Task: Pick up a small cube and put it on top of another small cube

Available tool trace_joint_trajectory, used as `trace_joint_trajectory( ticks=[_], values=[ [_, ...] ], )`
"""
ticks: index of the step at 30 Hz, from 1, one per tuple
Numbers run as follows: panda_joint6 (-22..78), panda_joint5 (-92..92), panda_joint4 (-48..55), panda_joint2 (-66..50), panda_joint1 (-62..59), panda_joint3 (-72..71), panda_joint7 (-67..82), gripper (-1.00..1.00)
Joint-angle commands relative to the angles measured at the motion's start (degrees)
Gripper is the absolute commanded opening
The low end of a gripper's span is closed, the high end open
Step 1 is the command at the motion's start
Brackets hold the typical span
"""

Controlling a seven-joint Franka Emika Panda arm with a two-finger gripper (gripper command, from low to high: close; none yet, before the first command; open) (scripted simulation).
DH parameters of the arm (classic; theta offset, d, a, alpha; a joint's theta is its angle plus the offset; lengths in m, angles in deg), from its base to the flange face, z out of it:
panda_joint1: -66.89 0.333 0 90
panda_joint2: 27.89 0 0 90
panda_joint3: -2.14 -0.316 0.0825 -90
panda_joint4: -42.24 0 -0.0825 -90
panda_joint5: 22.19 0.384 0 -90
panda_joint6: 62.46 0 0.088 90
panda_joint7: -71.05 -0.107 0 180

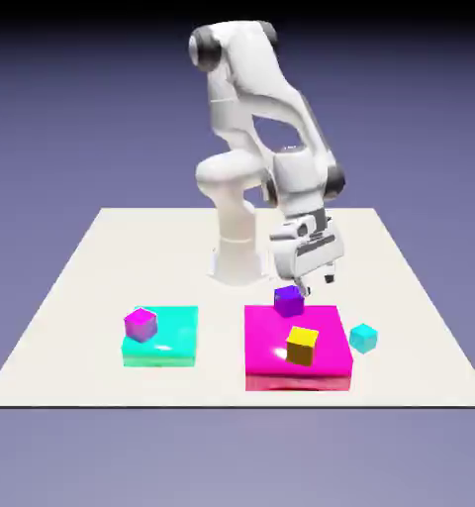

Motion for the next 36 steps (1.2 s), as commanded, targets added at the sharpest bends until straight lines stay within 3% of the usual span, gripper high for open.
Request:
trace_joint_trajectory(
  ticks=[1,27,36],
  values=[
    [0.4,0.4,0.4,-1.2,2.1,1.1,1.8,0.00],
    [11.6,11.5,10.4,-31.4,56.1,29.0,49.3,0.00],
    [3.7,21.9,13.3,-40.6,42.1,13.4,56.6,0.00]
  ],
)
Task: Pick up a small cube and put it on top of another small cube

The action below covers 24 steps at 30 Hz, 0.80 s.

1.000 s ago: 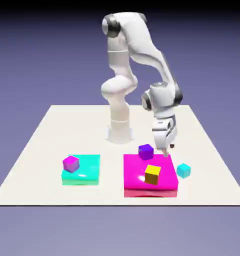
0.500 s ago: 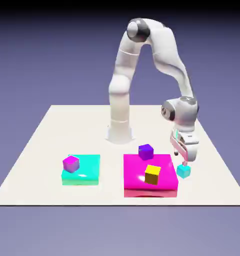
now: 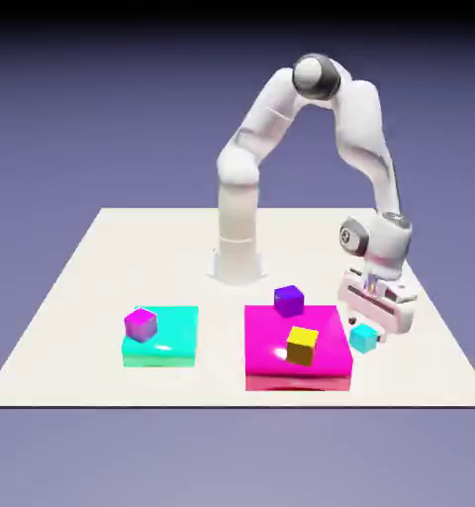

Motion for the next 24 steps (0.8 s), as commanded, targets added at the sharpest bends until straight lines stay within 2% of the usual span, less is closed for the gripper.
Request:
trace_joint_trajectory(
  ticks=[1,10,24],
  values=[
    [0.0,0.0,0.0,0.0,0.0,0.0,0.0,-1.00],
    [8.3,-10.9,-2.4,9.6,14.0,14.7,-8.2,-1.00],
    [15.8,-29.0,-10.5,33.2,-14.3,-5.1,-7.7,-1.00]
  ],
)
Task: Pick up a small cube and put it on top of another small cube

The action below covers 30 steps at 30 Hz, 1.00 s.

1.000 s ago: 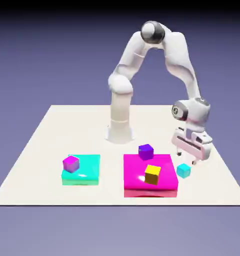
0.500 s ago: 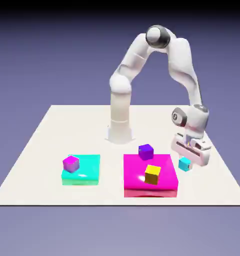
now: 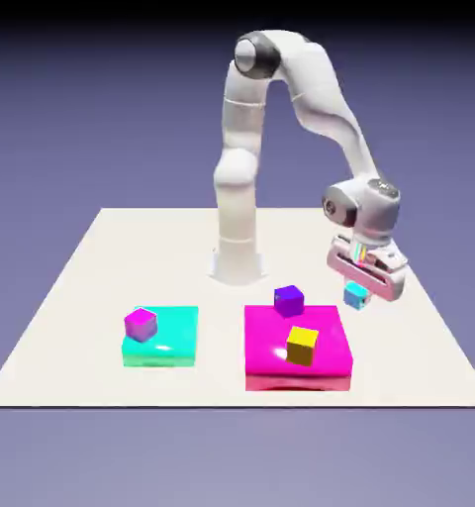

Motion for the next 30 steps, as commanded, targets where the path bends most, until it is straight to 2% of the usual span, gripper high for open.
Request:
trace_joint_trajectory(
  ticks=[1,15,20,22,29,30],
  values=[
    [0.5,-1.3,-0.6,1.7,-1.8,-1.5,0.1,-1.00],
    [7.8,-19.4,-9.4,25.5,-30.9,-20.9,1.6,-1.00],
    [8.8,-23.4,-14.4,31.7,-40.8,-23.5,6.1,-1.00],
    [8.6,-23.2,-15.0,31.6,-41.2,-23.0,7.0,-1.00],
    [-6.8,-28.9,-17.3,18.6,-44.2,-22.1,3.3,-1.00],
    [-6.8,-28.9,-17.3,18.6,-44.2,-22.1,3.3,1.00]
  ],
)
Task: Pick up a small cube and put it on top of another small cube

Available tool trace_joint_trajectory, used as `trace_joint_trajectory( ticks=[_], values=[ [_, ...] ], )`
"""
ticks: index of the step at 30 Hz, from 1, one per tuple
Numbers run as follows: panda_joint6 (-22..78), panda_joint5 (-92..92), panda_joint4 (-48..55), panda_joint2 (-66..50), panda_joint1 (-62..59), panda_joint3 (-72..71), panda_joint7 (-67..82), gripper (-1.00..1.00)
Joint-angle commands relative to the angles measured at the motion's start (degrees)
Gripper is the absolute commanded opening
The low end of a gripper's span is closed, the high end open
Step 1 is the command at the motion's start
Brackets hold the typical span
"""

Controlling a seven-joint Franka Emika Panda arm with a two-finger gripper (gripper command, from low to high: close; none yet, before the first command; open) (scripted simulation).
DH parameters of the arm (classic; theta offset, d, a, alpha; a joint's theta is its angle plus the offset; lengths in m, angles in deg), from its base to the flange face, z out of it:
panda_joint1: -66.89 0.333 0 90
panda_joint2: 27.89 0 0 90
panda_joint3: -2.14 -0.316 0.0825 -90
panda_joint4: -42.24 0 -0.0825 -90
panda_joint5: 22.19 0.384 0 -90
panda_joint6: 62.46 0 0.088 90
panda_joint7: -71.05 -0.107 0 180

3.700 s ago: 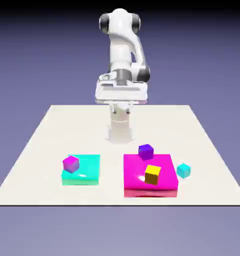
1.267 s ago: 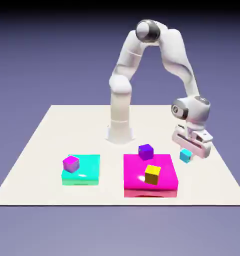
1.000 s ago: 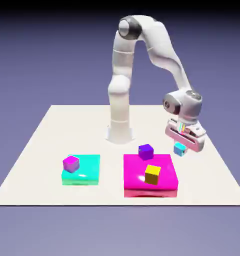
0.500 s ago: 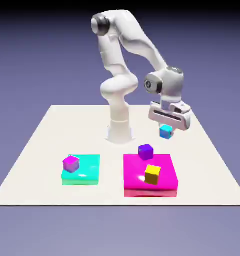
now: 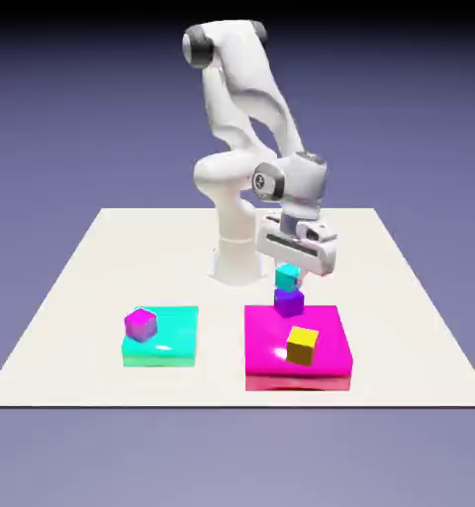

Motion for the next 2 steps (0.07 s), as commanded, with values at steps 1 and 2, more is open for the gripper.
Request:
trace_joint_trajectory(
  ticks=[1,2],
  values=[
    [0.0,0.0,0.0,0.0,0.0,0.0,0.0,1.00],
    [2.5,0.9,0.4,2.1,0.5,-0.1,0.6,1.00]
  ],
)
